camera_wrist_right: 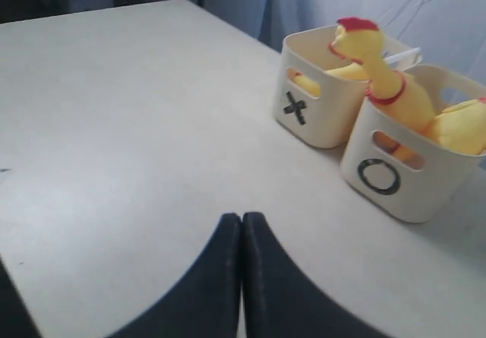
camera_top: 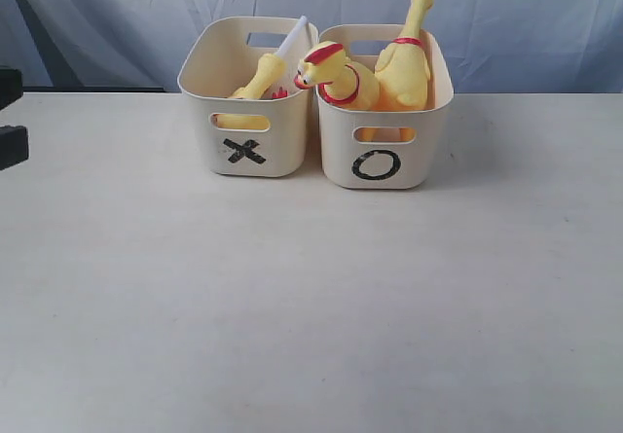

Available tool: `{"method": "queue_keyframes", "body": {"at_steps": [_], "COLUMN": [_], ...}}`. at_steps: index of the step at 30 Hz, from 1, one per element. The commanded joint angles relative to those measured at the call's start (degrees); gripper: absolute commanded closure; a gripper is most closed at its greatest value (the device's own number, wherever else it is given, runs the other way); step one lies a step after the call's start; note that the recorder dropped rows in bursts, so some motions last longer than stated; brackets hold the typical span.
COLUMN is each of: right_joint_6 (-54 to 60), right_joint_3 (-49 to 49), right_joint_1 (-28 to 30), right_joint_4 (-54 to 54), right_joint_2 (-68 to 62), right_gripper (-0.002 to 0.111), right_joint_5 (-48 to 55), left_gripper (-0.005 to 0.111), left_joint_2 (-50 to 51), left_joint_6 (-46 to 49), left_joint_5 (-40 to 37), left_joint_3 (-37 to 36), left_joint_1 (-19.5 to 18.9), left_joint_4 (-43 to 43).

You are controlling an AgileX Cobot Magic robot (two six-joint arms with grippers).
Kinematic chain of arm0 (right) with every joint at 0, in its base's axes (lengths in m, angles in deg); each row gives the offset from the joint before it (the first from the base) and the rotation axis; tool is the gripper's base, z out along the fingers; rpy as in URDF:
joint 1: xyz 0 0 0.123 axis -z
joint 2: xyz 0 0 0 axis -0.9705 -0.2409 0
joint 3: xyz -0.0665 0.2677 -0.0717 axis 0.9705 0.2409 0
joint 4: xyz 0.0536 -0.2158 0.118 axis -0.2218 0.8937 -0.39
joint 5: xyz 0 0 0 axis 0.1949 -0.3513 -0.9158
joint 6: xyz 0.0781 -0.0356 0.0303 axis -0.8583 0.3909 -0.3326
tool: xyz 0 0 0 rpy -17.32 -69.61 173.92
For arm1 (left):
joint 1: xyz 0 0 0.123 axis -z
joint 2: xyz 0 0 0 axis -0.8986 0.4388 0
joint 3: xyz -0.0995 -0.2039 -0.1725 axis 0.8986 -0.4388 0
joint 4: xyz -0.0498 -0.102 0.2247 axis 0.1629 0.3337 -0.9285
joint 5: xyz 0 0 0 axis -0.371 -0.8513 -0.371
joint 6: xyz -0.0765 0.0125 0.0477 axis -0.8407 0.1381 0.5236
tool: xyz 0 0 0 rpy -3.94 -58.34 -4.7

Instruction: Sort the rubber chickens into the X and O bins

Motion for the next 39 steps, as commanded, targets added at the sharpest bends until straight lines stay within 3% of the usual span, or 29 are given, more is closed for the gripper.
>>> {"method": "queue_keyframes", "body": {"at_steps": [1,10,32,35,39], "right_joint_6": [0.1,0.1,0.1,0.1,0.1], "right_joint_3": [0.3,0.3,0.3,0.3,0.3], "right_joint_1": [6.1,9.2,9.2,9.2,9.2], "right_joint_4": [-0.5,-0.5,-2.1,-3.3,-2.8], "right_joint_2": [5.7,7.6,7.6,7.6,7.6], "right_gripper": [0.109,0.109,0.109,0.109,0.109], "right_joint_5": [-0.4,-0.4,-0.9,-7.4,-26.6], "left_gripper": [0.107,0.107,0.107,0.107,0.107], "left_joint_2": [-5.8,-12.8,-13.8,-16.5,-23.5], "left_joint_6": [-0.4,-0.2,0.0,0.0,0.0], "left_joint_5": [8.3,19.5,18.6,17.7,15.4], "left_joint_3": [-4.3,-8.5,-8.5,-8.5,-8.5], "left_joint_1": [-0.1,-0.1,0.0,-0.3,-3.0], "left_joint_4": [1.4,1.0,0.4,0.4,0.4]}}
